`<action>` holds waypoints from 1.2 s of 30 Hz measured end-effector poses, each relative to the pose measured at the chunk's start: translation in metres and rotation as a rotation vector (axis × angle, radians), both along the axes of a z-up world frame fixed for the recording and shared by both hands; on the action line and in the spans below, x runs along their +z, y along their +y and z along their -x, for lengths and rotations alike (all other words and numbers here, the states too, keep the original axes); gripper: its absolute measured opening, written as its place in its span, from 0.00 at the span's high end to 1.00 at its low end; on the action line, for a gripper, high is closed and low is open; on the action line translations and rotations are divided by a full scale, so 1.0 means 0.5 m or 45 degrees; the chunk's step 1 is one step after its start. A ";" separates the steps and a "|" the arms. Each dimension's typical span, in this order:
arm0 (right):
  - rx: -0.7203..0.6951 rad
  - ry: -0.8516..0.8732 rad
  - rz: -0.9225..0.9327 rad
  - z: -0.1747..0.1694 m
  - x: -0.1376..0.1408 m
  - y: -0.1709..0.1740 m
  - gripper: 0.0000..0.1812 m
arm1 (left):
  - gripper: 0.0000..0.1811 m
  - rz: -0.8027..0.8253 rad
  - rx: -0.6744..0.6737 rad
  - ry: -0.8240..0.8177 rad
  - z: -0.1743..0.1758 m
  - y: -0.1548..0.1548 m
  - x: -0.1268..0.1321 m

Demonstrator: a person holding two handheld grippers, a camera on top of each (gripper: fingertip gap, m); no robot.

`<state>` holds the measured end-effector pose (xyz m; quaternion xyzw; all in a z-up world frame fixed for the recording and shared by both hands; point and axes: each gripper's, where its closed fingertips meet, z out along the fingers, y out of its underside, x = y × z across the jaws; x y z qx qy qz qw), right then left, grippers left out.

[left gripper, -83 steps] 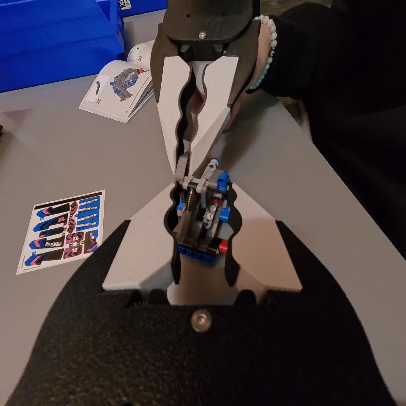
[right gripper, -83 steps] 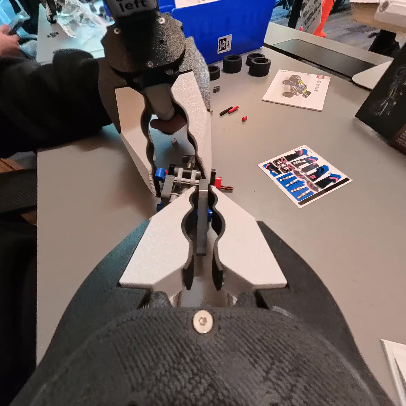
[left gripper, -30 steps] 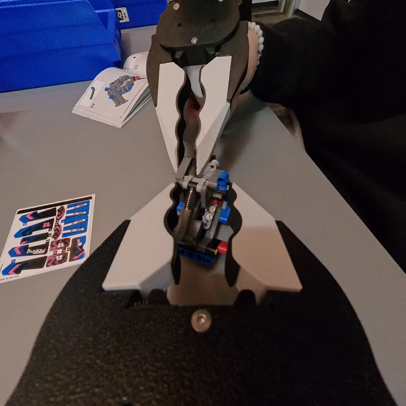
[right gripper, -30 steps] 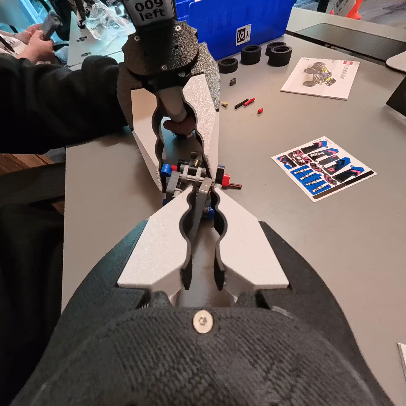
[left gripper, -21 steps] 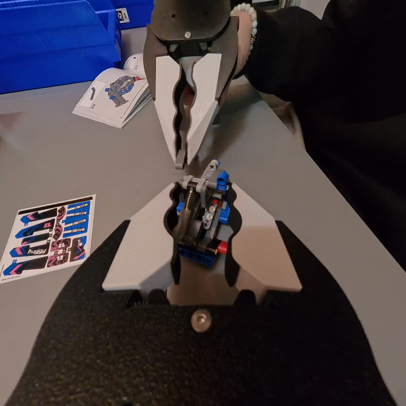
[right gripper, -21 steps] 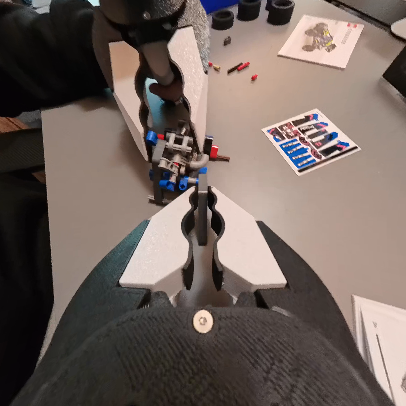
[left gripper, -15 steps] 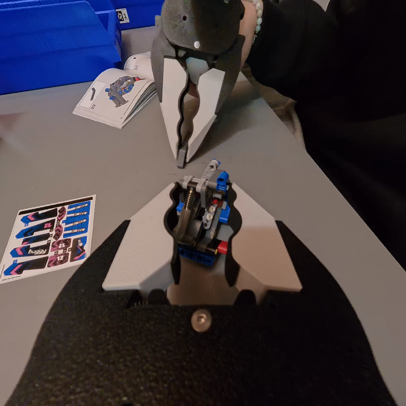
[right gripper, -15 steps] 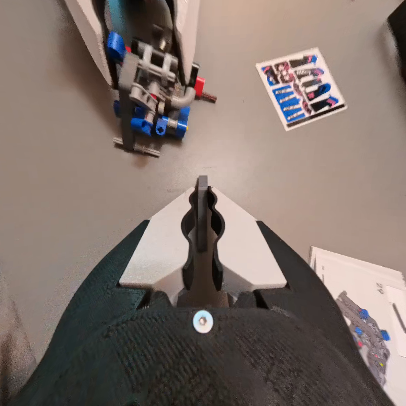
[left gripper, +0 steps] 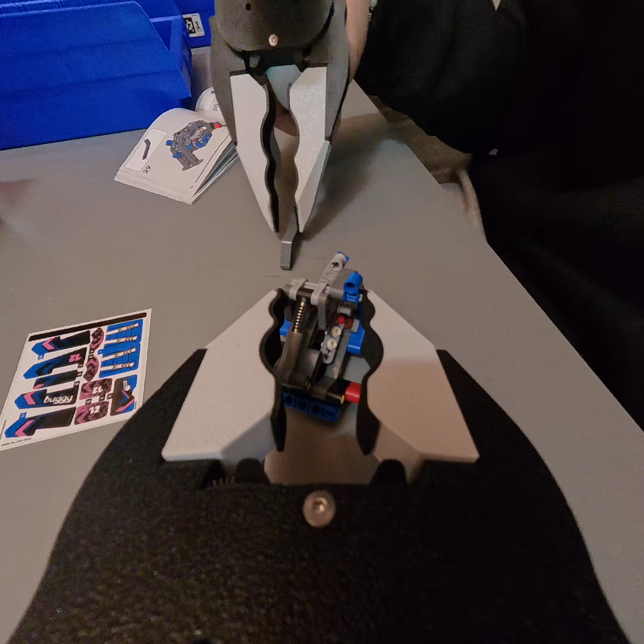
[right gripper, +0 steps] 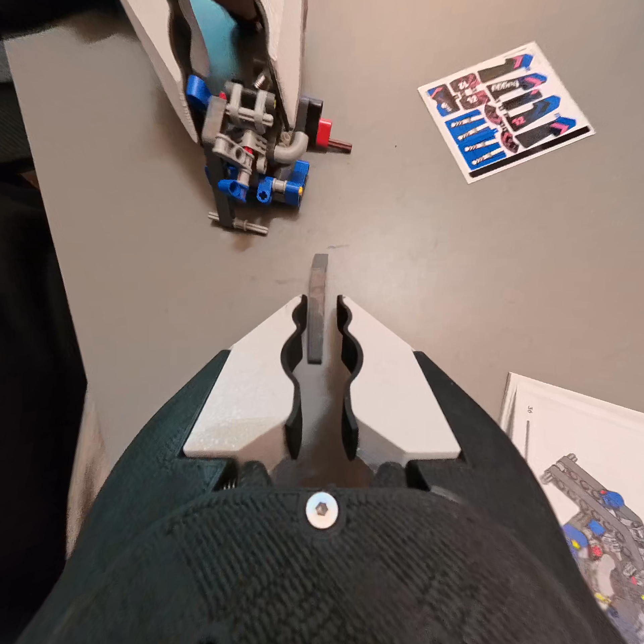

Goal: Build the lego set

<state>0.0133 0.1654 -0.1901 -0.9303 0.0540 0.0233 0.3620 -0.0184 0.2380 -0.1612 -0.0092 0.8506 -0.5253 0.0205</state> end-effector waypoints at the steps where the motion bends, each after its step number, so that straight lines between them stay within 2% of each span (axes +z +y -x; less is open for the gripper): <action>1: 0.012 0.003 0.029 -0.004 -0.005 -0.002 0.91 | 0.77 0.000 0.000 0.000 0.000 0.000 0.000; 4: 0.082 -0.004 0.086 -0.005 -0.009 0.001 0.96 | 0.77 0.000 -0.001 0.001 0.000 0.000 0.000; 9: 0.215 -0.056 0.162 0.001 -0.013 0.012 0.96 | 0.77 0.001 -0.001 0.002 0.000 0.000 0.000; 12: 0.231 -0.098 0.193 -0.004 -0.023 0.024 0.85 | 0.77 0.000 0.000 0.001 0.000 0.000 0.000; 14: 0.244 -0.149 0.176 -0.008 -0.019 0.036 0.97 | 0.77 0.001 0.001 0.001 0.000 0.000 0.000; 17: 0.229 -0.170 0.099 -0.003 -0.001 0.055 0.97 | 0.77 0.001 0.012 0.000 -0.003 0.000 0.000; 23: -0.085 -0.150 -0.350 0.001 0.082 0.120 0.97 | 0.78 0.001 0.041 -0.042 -0.011 0.000 0.001; 29: -0.084 -0.035 -0.349 0.020 0.058 0.136 0.97 | 0.78 0.000 0.039 -0.031 -0.010 0.000 0.001; 36: -0.142 0.070 -0.446 0.019 0.073 0.140 0.97 | 0.78 0.000 0.040 -0.023 -0.010 0.000 0.001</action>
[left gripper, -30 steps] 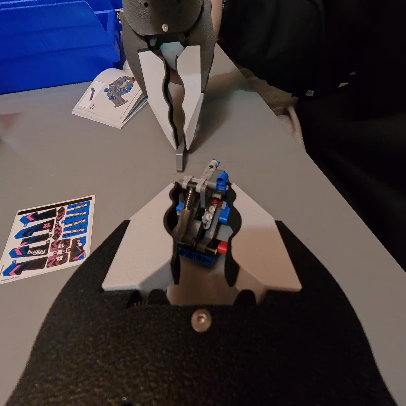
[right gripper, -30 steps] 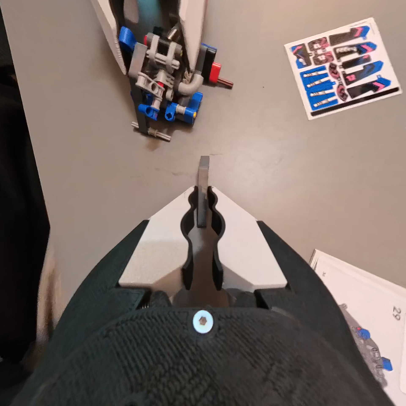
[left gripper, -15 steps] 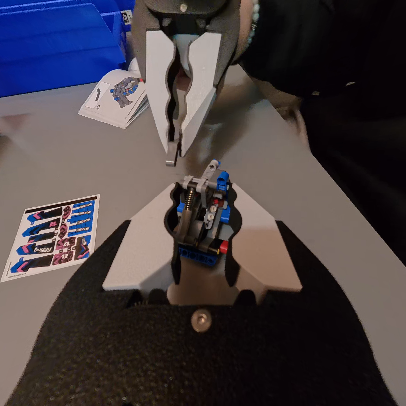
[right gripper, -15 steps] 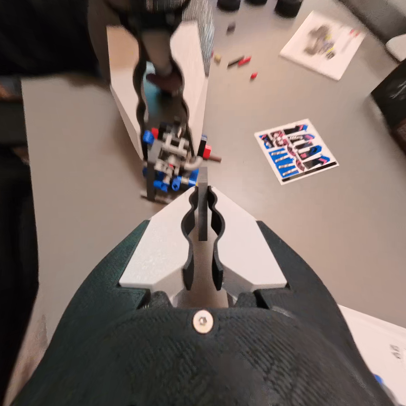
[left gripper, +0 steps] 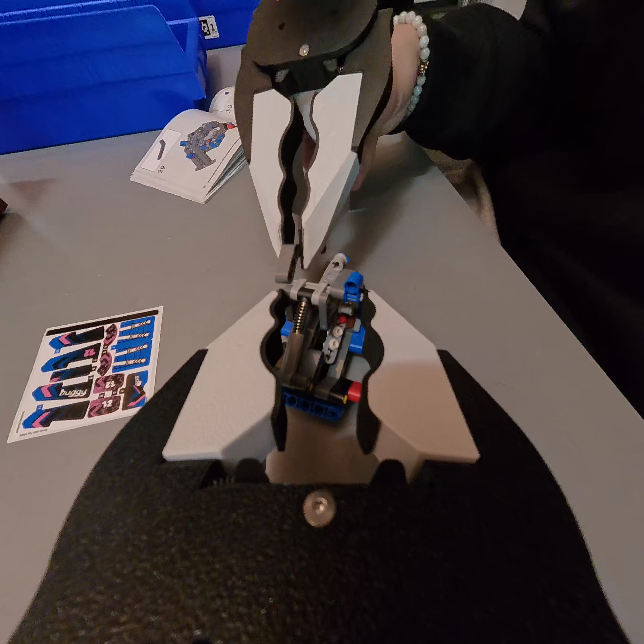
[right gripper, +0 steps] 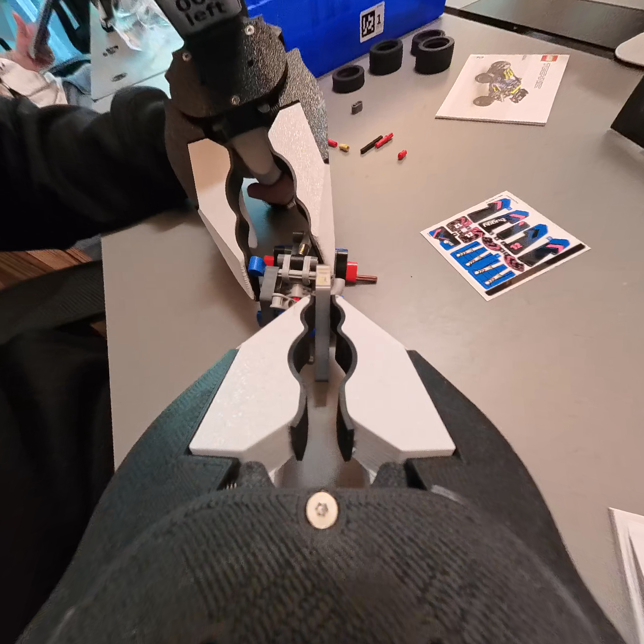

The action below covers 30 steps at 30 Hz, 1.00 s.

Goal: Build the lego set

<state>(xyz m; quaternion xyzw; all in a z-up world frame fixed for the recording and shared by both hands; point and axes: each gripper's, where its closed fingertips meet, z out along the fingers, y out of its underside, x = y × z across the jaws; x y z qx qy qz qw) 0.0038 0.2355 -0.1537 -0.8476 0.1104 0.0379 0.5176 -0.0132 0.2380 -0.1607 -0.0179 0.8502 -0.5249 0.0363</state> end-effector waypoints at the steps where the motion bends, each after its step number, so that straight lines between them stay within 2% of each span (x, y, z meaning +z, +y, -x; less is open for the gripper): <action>1: -0.003 0.006 0.008 0.000 -0.004 0.000 0.97 | 0.77 0.000 0.000 0.001 0.000 0.000 0.000; 14: -0.025 -0.137 -0.012 0.004 -0.012 0.002 0.97 | 0.78 0.002 -0.013 -0.018 0.002 0.000 0.000; 23: 0.044 -0.230 0.050 0.016 -0.014 0.000 0.95 | 0.78 0.004 -0.029 -0.023 0.005 0.000 0.001; 27: 0.097 -0.133 -0.064 0.027 0.019 0.008 0.96 | 0.78 0.005 -0.026 -0.021 0.004 0.000 0.001; 30: 0.113 -0.054 -0.002 0.024 0.008 0.005 0.97 | 0.78 0.006 -0.023 -0.021 0.003 0.000 0.001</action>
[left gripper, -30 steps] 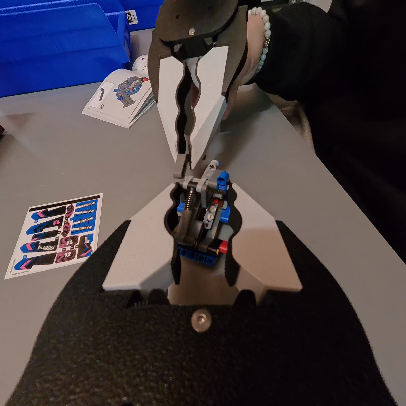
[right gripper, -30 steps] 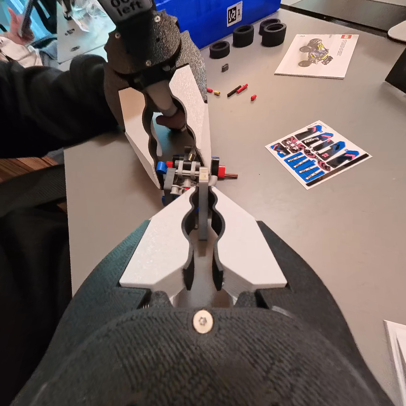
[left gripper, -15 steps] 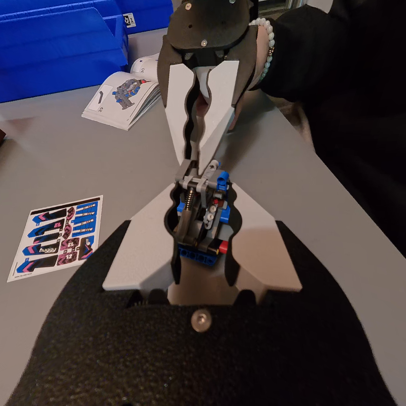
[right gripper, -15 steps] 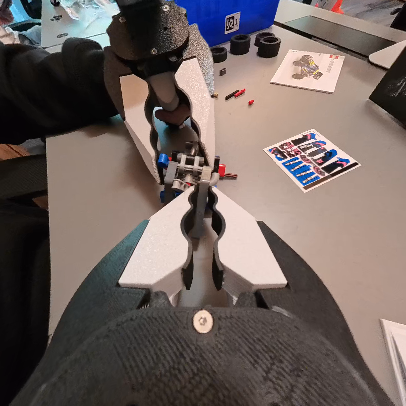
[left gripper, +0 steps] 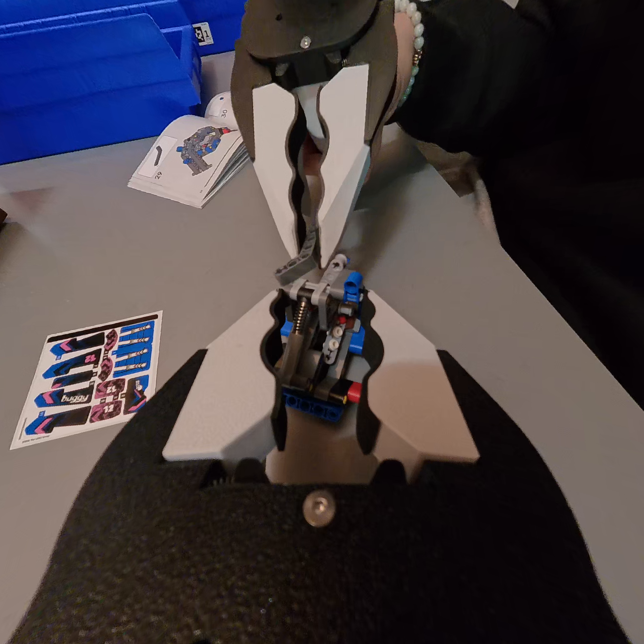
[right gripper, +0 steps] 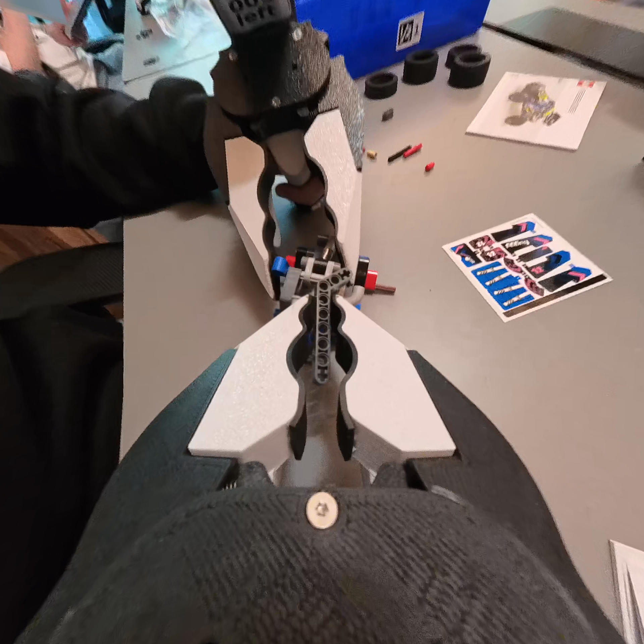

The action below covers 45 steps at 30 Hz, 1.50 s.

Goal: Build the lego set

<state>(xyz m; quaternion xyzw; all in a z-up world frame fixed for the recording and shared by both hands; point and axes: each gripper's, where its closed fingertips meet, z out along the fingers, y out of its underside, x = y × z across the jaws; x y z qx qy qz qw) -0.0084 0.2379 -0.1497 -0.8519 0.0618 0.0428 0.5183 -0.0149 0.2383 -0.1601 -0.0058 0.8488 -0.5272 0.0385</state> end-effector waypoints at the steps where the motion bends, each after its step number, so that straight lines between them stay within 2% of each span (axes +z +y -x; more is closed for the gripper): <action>1: -0.004 0.001 0.034 -0.001 -0.008 -0.002 0.97 | 0.78 0.000 0.000 -0.001 0.000 0.000 0.000; 4: -0.041 -0.031 0.254 -0.015 -0.054 -0.040 0.97 | 0.78 0.000 0.002 0.000 0.000 0.000 0.000; 6: -0.063 0.050 0.361 -0.023 -0.078 -0.078 0.97 | 0.77 0.000 0.001 -0.001 0.000 0.000 0.000; 8: -0.046 0.127 0.410 -0.023 -0.093 -0.099 0.97 | 0.77 0.000 0.001 -0.001 0.000 0.000 0.000; 12: -0.031 0.073 0.453 -0.032 -0.101 -0.108 0.96 | 0.77 0.000 0.000 0.001 0.000 0.000 0.000; 15: -0.012 -0.093 0.507 -0.045 -0.103 -0.114 0.84 | 0.77 0.000 0.000 -0.001 0.001 0.000 0.000; 17: 0.019 -0.265 0.539 -0.048 -0.098 -0.117 0.83 | 0.77 0.001 -0.001 -0.001 0.001 0.000 0.001; 20: 0.088 -0.482 0.527 -0.030 -0.082 -0.114 0.90 | 0.77 0.001 -0.003 -0.003 0.001 0.000 0.001; 22: 0.083 -0.509 0.540 -0.023 -0.082 -0.117 0.97 | 0.77 0.001 -0.004 -0.002 0.002 0.001 0.001; 27: 0.082 -0.534 0.590 -0.029 -0.093 -0.125 0.98 | 0.77 0.001 -0.004 -0.002 0.001 0.001 0.001; 29: 0.035 -0.469 0.566 -0.037 -0.093 -0.121 0.98 | 0.77 0.001 -0.004 -0.001 0.002 0.001 0.001; 30: 0.018 -0.362 0.516 -0.034 -0.090 -0.116 0.98 | 0.77 0.001 -0.005 -0.001 0.002 0.000 0.001; 31: -0.002 -0.187 0.439 -0.026 -0.082 -0.111 1.00 | 0.77 0.001 -0.005 -0.001 0.002 0.000 0.001; 33: -0.020 0.299 0.260 -0.003 -0.058 -0.100 1.00 | 0.77 0.001 -0.006 -0.001 0.002 0.001 0.001; 34: -0.058 0.456 0.194 -0.011 -0.049 -0.099 1.00 | 0.77 0.001 -0.006 -0.001 0.002 0.001 0.000; 35: -0.120 0.497 0.175 -0.031 -0.054 -0.106 1.00 | 0.77 0.001 -0.007 -0.001 0.002 0.001 0.000; 37: -0.152 0.474 0.256 -0.046 -0.082 -0.129 1.00 | 0.77 0.002 -0.007 0.000 0.002 0.001 0.000; 39: -0.194 0.462 0.240 -0.058 -0.081 -0.132 1.00 | 0.78 0.002 -0.008 0.001 0.002 0.001 0.000; 41: -0.160 0.441 0.218 -0.053 -0.073 -0.130 0.89 | 0.78 0.002 -0.010 0.002 0.003 0.000 0.001; 43: -0.163 0.310 0.225 -0.061 -0.066 -0.133 0.82 | 0.77 0.002 -0.010 0.002 0.003 0.001 0.000; 45: -0.167 0.077 0.254 -0.072 -0.056 -0.136 0.82 | 0.77 0.002 -0.011 0.002 0.003 0.000 0.000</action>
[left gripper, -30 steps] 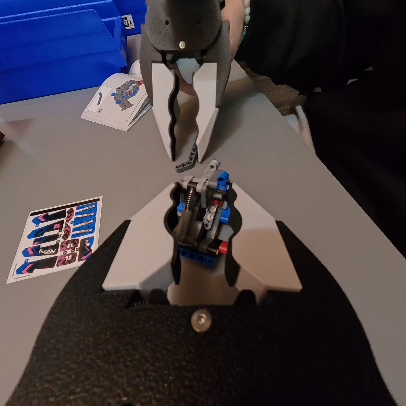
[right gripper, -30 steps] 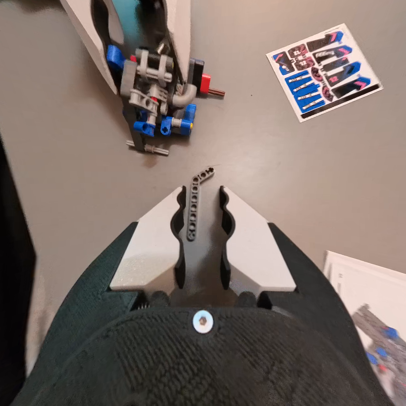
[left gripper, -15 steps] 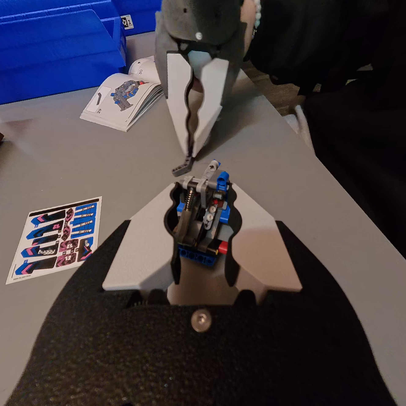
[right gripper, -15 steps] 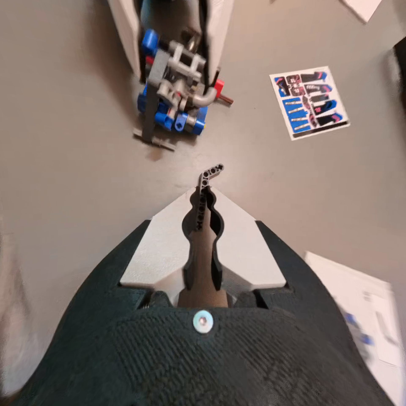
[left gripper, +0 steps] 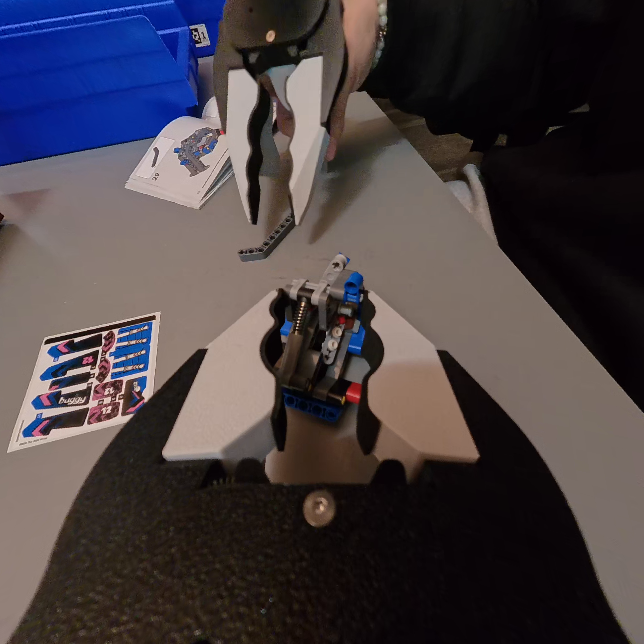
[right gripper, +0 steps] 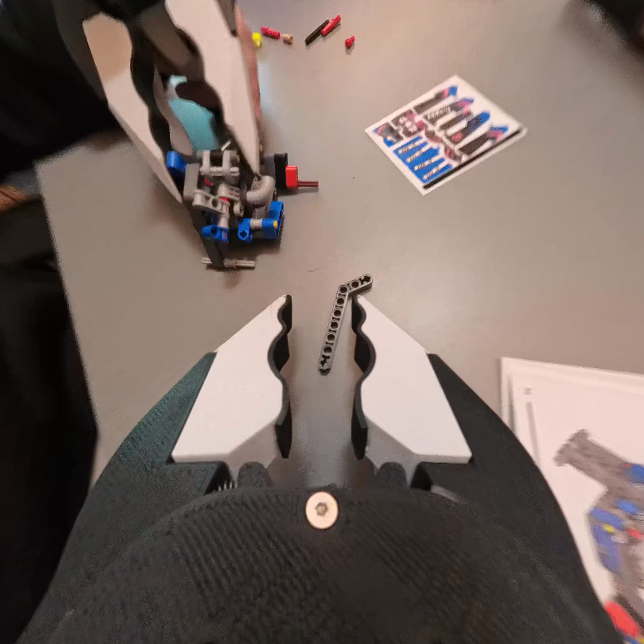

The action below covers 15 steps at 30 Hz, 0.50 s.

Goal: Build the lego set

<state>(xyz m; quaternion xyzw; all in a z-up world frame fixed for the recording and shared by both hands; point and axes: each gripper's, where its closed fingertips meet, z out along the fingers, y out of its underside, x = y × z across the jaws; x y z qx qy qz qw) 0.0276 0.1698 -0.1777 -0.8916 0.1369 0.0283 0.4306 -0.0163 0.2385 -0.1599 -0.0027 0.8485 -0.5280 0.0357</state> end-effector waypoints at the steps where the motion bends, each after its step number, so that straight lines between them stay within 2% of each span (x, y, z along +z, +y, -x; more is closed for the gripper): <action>1: 0.033 -0.118 0.042 0.001 0.001 0.001 0.82 | 0.77 0.000 0.000 0.001 0.000 0.000 0.000; 3: 0.078 -0.343 0.187 -0.004 -0.010 -0.003 0.84 | 0.77 0.000 -0.001 0.001 0.000 0.000 0.000; 5: 0.094 -0.431 0.371 -0.007 -0.039 -0.017 0.87 | 0.77 0.000 -0.001 0.000 0.000 0.000 0.000; 7: 0.084 -0.393 0.348 -0.004 -0.043 -0.008 0.96 | 0.77 0.000 -0.001 0.000 0.000 0.000 0.000; 10: 0.029 -0.303 0.296 -0.008 -0.043 0.000 0.97 | 0.77 0.000 0.000 -0.001 0.000 0.000 0.000; 12: -0.041 -0.019 0.126 0.013 -0.028 0.017 0.97 | 0.77 0.001 -0.002 0.000 0.001 0.000 0.000; 14: -0.077 0.478 -0.182 0.044 0.017 0.040 0.97 | 0.77 0.001 -0.005 0.001 0.001 0.000 0.000; 15: -0.076 0.664 -0.253 0.050 0.028 0.038 0.97 | 0.77 0.001 -0.005 0.001 0.001 0.000 0.000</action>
